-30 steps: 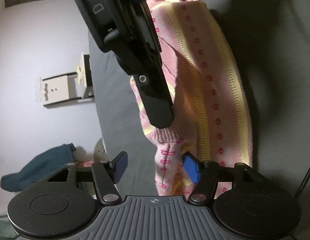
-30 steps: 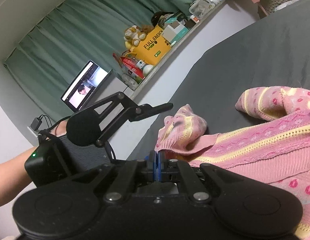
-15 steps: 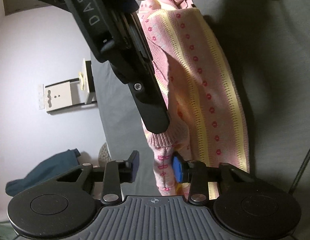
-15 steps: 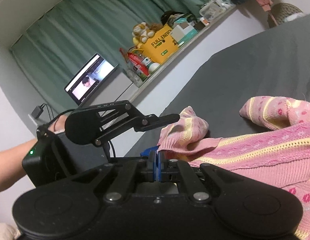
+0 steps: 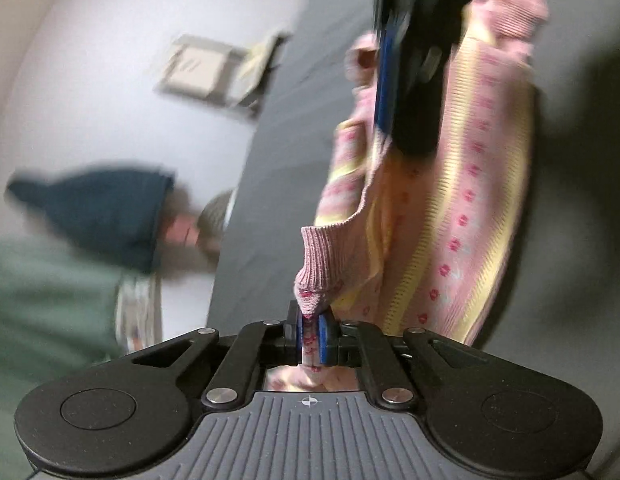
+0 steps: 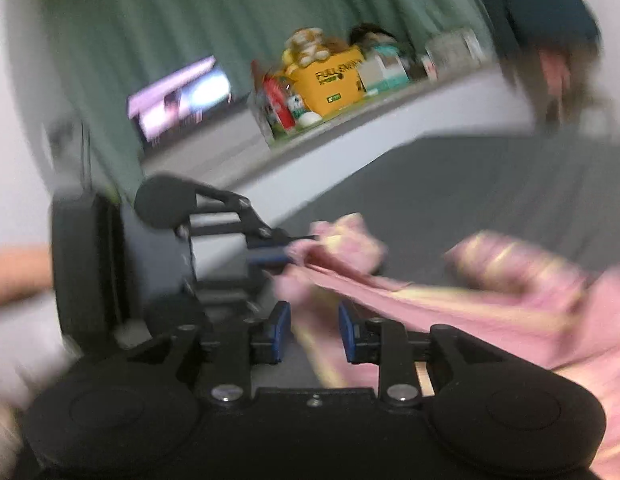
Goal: Fold clothes
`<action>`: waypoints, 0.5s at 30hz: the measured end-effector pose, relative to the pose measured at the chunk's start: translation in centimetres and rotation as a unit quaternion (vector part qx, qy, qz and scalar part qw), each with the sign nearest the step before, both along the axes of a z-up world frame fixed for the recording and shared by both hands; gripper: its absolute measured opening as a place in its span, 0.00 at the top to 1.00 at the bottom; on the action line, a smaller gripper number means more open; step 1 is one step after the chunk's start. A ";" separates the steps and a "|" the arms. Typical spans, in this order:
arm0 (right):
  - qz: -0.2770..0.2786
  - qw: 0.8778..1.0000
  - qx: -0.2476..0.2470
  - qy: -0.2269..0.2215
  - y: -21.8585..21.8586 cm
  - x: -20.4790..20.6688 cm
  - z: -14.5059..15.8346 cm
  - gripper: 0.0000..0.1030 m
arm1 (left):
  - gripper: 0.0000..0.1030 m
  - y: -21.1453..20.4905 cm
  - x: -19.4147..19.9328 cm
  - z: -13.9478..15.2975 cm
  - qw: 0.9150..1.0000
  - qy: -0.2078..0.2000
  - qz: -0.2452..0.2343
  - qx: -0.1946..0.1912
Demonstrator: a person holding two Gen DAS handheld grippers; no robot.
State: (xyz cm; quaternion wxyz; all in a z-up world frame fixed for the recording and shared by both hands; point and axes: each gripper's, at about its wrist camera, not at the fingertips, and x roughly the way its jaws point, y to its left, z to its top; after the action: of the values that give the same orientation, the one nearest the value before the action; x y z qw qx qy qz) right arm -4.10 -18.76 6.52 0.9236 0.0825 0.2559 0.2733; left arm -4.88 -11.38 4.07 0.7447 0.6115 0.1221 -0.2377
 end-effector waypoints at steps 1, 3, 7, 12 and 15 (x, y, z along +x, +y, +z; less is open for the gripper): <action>-0.006 0.999 -0.045 -0.017 -0.6 -0.6 0.8 0.74 | 0.93 -0.2 -0.1 -0.2 1.000 -0.001 0.017 -0.013; -0.023 0.991 -0.128 -0.042 -2.4 -1.5 2.1 0.74 | 0.93 -0.3 -0.4 -0.3 0.999 -0.003 0.041 -0.033; -0.008 0.946 -0.322 -0.031 -5.9 -1.1 2.0 0.66 | 0.93 1.3 -1.5 0.0 0.996 -0.006 0.071 -0.051; 0.093 0.881 -0.462 -0.036 -5.1 0.0 -0.2 0.67 | 0.93 7.0 -1.4 2.1 0.989 -0.014 0.122 -0.080; 0.140 0.855 -0.497 -0.053 -3.8 0.9 -0.9 0.66 | 0.93 8.5 -0.5 3.1 0.986 -0.027 0.147 -0.077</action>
State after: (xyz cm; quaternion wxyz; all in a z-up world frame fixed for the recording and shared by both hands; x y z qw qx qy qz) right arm -3.23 -22.60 5.66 0.8058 -0.4387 0.3170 0.2404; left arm -5.39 -2.86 7.22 0.8194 0.5342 0.1713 -0.1177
